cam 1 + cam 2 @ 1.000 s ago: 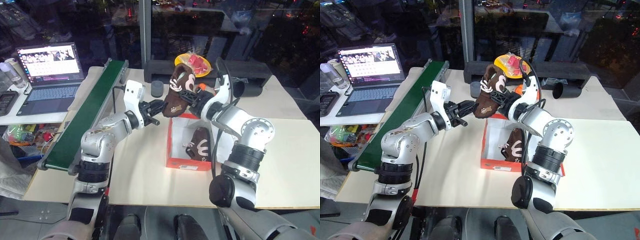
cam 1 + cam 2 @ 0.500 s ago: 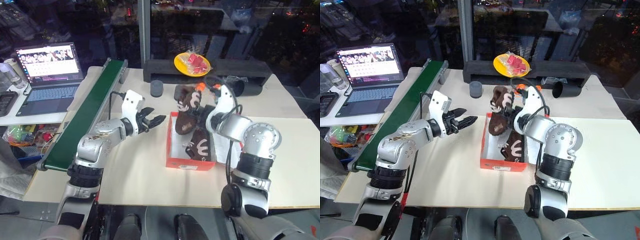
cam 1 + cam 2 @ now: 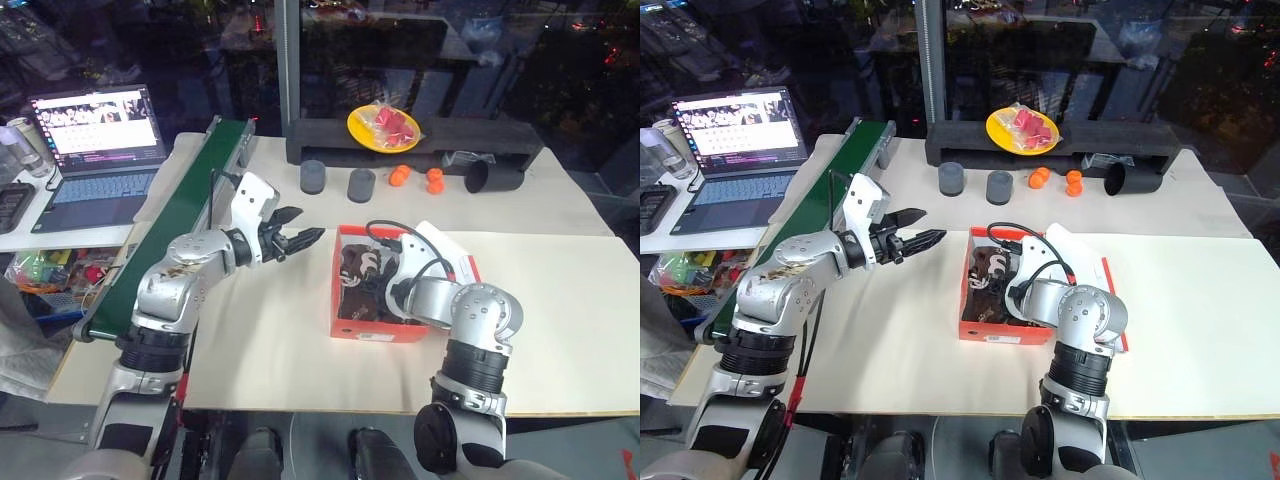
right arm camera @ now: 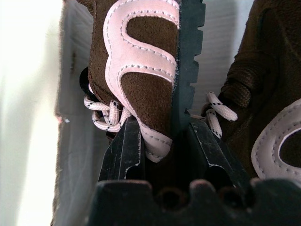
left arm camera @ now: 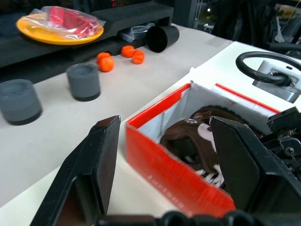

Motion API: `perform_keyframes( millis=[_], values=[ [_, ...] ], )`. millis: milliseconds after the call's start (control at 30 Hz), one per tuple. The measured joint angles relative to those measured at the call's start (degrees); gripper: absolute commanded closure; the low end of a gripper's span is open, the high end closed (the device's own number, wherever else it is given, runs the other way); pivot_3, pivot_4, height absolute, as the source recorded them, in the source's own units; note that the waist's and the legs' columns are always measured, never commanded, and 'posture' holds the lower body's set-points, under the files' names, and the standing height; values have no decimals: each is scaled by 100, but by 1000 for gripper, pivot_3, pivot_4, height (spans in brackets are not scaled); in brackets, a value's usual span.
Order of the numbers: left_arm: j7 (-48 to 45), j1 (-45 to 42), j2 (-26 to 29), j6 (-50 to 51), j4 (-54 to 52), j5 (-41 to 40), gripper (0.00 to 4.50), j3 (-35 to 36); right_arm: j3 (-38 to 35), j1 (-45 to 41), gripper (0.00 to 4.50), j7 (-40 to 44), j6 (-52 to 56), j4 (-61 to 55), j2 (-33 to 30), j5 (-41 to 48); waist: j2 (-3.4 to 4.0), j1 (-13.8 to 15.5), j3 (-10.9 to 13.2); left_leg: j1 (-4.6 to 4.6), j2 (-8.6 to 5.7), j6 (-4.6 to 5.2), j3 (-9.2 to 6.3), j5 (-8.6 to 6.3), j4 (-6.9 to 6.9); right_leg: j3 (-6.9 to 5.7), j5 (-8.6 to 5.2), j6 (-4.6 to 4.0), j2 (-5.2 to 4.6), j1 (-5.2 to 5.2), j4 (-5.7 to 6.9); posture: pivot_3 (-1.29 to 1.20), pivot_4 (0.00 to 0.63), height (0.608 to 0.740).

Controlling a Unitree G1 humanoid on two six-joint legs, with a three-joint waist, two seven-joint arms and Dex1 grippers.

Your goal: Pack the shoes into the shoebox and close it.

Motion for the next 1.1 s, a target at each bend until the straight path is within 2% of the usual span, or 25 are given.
perform_keyframes(
  millis=[67,133,200,267,400,433,600,767,833,933,1033,1100],
  values=[
    [-628,54,344,37,-212,-221,1251,-47,52,-21,3590,140,-84,129,-35,-134,0,-9,0,4,1,0,0,0,-5,0,0,0,1,1,0,0,150,719],
    [-1093,88,561,51,-364,-413,1214,-61,55,-45,2747,232,-121,205,-42,-214,0,-15,0,10,2,0,0,0,-7,0,-1,-1,1,4,1,0,150,719],
    [-1609,106,796,81,-416,-630,1214,-76,58,-106,2216,323,-179,342,-39,-311,1,-21,0,14,3,0,1,0,-8,0,-1,-3,2,5,3,0,150,719],
    [-2197,116,1124,78,-355,-734,1214,-117,40,-196,1423,392,-184,479,-37,-388,3,-22,1,15,3,1,1,1,-11,0,-3,-6,3,4,4,0,150,719],
    [-2862,112,1420,-323,234,-444,1214,-401,-24,-315,131,527,-185,596,-27,-522,4,13,2,13,1,1,1,1,-21,-1,-5,-8,2,3,-3,0,150,719],
    [-2946,110,1434,-423,350,-355,1214,-469,-53,-345,15,550,-184,605,-5,-537,4,16,2,11,0,1,1,1,-21,-1,-5,-8,1,2,-5,0,150,719],
    [-3242,-1,1428,-724,557,-145,1214,-647,-51,-471,15,666,-182,510,-121,-632,5,17,3,3,1,1,1,1,-23,-1,-5,-8,0,-6,-5,0,150,719],
    [-3328,-25,1310,-866,637,-23,1214,-717,-204,-840,15,801,226,-291,-315,-688,14,-3,8,3,2,3,1,2,-31,0,-6,-9,2,-14,1,0,150,719],
    [-3351,-26,1297,-874,647,-7,1214,-721,-281,-969,15,876,318,-746,-437,-399,14,-7,8,4,3,3,1,2,-37,0,-8,-11,4,-16,0,0,150,719],
    [-3392,-37,1284,-988,709,107,1214,-730,-302,-928,15,963,344,-1312,-774,618,14,-5,8,6,3,3,0,2,-46,0,-12,-13,4,-16,0,0,150,719],
    [-3430,-34,1278,-1091,774,188,1214,-735,-373,-748,797,870,345,-1624,-1438,1648,12,23,9,4,1,4,1,3,-46,-1,-13,-13,0,-15,-5,0,150,719],
    [-3439,-36,1249,-1121,806,209,1214,-735,-437,-467,1482,756,343,-1791,-2067,2451,12,40,10,4,-1,4,2,3,-46,0,-13,-12,-3,-10,-9,0,150,719]
  ],
)
